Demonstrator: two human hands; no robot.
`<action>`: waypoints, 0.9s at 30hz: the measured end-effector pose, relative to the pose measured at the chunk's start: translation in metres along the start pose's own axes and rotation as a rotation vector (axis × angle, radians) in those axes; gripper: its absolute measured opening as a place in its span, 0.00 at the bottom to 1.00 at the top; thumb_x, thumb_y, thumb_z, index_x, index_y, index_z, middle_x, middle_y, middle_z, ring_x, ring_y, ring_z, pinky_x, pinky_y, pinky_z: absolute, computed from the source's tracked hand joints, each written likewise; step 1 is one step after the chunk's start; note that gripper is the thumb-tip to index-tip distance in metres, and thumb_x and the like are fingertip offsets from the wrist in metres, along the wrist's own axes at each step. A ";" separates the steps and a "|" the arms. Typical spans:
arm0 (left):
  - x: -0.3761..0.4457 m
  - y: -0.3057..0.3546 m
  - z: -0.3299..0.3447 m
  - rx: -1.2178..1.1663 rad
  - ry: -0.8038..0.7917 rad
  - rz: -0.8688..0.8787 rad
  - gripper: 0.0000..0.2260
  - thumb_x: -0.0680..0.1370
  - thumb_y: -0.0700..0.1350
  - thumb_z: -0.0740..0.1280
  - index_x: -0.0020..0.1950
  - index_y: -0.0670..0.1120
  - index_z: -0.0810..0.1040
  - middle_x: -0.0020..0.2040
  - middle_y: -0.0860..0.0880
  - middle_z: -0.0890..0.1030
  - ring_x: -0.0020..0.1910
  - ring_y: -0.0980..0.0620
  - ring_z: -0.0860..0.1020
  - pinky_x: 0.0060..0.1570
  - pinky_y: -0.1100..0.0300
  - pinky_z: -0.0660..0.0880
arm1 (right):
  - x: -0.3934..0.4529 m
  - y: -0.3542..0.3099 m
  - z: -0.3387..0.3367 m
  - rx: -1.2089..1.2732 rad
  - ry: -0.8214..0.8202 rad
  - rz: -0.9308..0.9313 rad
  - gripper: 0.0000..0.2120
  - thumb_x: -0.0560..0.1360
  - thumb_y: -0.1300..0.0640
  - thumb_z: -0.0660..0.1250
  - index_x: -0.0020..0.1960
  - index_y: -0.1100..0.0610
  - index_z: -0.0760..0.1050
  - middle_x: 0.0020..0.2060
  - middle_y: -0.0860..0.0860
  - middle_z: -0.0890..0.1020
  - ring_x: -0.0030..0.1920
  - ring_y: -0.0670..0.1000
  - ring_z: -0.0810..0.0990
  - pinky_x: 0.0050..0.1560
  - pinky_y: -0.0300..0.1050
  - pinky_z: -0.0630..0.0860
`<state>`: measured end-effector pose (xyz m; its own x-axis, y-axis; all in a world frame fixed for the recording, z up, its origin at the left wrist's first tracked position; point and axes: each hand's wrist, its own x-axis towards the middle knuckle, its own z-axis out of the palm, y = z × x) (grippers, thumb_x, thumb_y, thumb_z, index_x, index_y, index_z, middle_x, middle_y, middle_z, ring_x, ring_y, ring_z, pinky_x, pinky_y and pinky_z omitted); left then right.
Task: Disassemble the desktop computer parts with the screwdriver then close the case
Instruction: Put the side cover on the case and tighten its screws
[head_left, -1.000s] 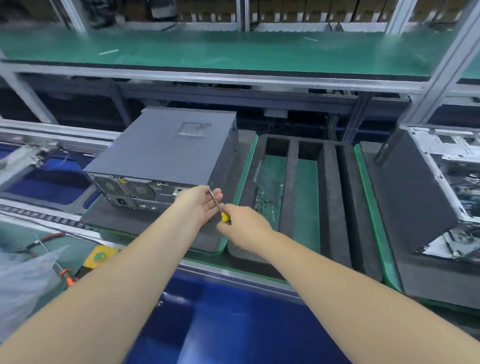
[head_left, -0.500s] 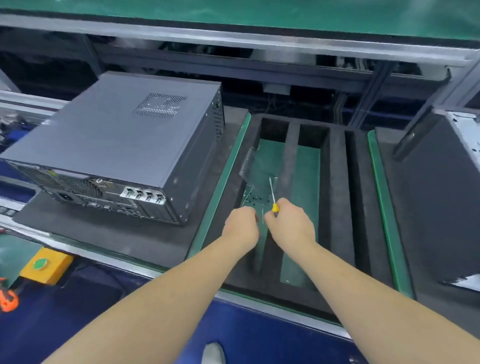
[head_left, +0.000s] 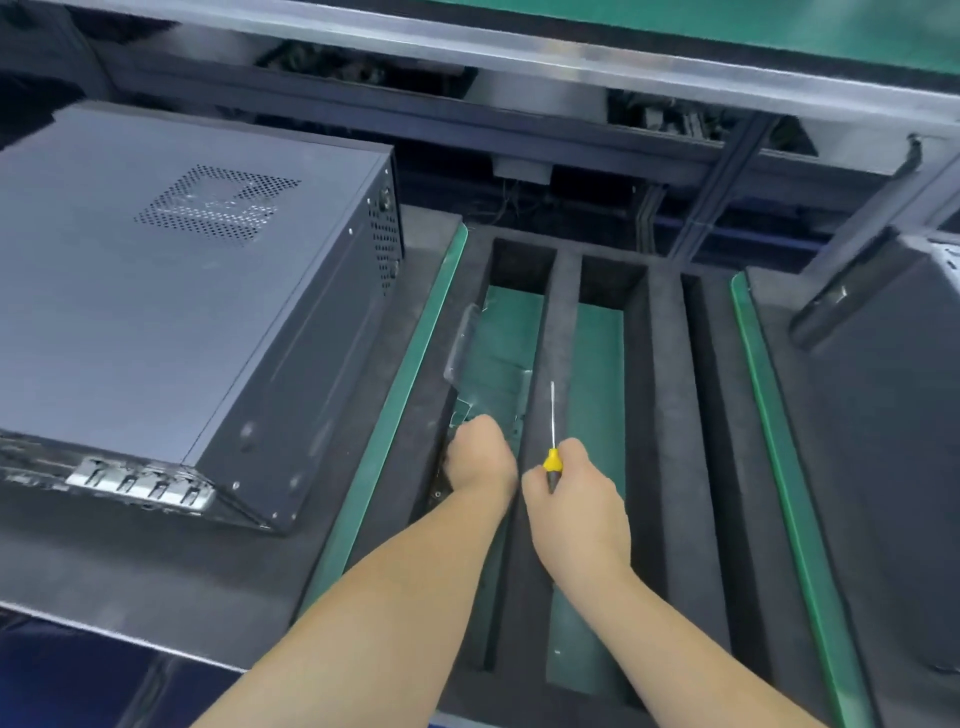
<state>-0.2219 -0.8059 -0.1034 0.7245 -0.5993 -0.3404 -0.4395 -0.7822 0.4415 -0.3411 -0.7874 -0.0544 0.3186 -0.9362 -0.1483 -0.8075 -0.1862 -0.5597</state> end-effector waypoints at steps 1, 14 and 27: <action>0.001 0.002 0.000 0.009 -0.002 -0.004 0.06 0.79 0.35 0.63 0.44 0.42 0.75 0.51 0.42 0.82 0.51 0.40 0.81 0.46 0.51 0.78 | 0.000 0.000 0.001 0.006 0.001 0.001 0.10 0.81 0.53 0.59 0.43 0.52 0.61 0.33 0.51 0.77 0.32 0.54 0.71 0.31 0.48 0.66; -0.065 0.022 -0.096 -0.903 0.043 -0.072 0.08 0.80 0.39 0.63 0.46 0.46 0.81 0.40 0.49 0.83 0.35 0.52 0.80 0.31 0.65 0.76 | -0.014 -0.043 -0.059 0.123 -0.186 -0.055 0.12 0.82 0.52 0.57 0.41 0.52 0.62 0.34 0.49 0.73 0.33 0.52 0.66 0.33 0.47 0.64; -0.164 0.005 -0.261 -1.425 0.343 -0.135 0.05 0.80 0.36 0.64 0.54 0.42 0.79 0.37 0.47 0.81 0.36 0.49 0.78 0.42 0.54 0.76 | -0.117 -0.159 -0.124 0.262 -0.246 -0.364 0.12 0.79 0.55 0.57 0.38 0.55 0.61 0.34 0.52 0.73 0.33 0.54 0.66 0.33 0.50 0.60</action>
<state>-0.2039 -0.6668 0.1714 0.8935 -0.3095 -0.3254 0.3759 0.1191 0.9190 -0.3118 -0.6857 0.1527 0.6893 -0.7206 -0.0756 -0.4808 -0.3769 -0.7917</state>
